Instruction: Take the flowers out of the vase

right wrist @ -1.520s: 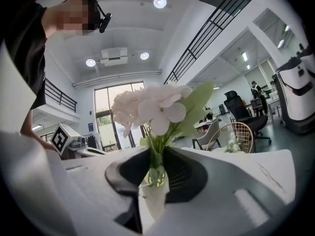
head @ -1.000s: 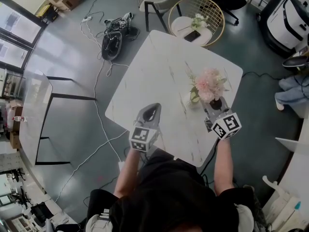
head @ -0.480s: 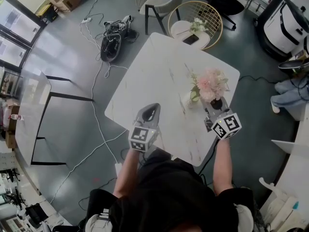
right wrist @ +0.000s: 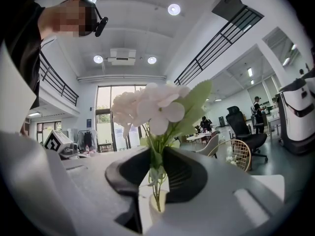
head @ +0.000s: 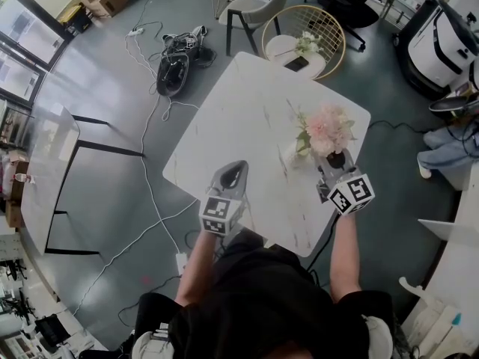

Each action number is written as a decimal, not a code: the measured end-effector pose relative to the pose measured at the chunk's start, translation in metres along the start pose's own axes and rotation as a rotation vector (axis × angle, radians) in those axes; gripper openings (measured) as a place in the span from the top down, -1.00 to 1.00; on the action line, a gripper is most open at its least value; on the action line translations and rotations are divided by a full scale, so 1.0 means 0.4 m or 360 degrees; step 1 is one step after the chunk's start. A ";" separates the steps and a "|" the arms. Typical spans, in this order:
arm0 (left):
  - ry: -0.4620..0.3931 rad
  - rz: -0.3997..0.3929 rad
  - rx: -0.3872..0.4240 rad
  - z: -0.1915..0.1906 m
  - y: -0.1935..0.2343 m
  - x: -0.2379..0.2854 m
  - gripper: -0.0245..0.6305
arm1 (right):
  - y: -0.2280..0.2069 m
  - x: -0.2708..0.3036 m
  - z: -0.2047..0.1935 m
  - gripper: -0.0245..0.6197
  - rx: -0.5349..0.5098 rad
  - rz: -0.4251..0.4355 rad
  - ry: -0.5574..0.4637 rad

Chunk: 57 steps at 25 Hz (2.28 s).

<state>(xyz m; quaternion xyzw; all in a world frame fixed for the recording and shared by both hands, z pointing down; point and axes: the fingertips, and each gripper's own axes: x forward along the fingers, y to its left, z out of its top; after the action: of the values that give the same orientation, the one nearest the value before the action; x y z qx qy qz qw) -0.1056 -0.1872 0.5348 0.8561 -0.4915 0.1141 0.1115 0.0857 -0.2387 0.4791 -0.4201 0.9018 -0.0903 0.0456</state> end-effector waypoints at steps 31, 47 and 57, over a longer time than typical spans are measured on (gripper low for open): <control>-0.0067 -0.0012 0.0013 0.029 -0.038 -0.044 0.90 | 0.018 -0.051 0.090 0.66 -0.0069 -0.0045 -0.0092; -0.0101 -0.0013 0.0020 0.026 -0.069 -0.087 0.90 | 0.038 -0.105 0.160 0.66 -0.0097 -0.0086 -0.0190; -0.0106 -0.0035 0.0029 0.039 -0.082 -0.107 0.90 | 0.063 -0.130 0.188 0.66 -0.0109 -0.0102 -0.0206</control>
<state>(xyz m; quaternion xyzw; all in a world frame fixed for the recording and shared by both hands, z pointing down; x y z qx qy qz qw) -0.0969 -0.1406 0.5044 0.8658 -0.4845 0.0886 0.0885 0.1119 -0.1923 0.4008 -0.4551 0.8856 -0.0336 0.0865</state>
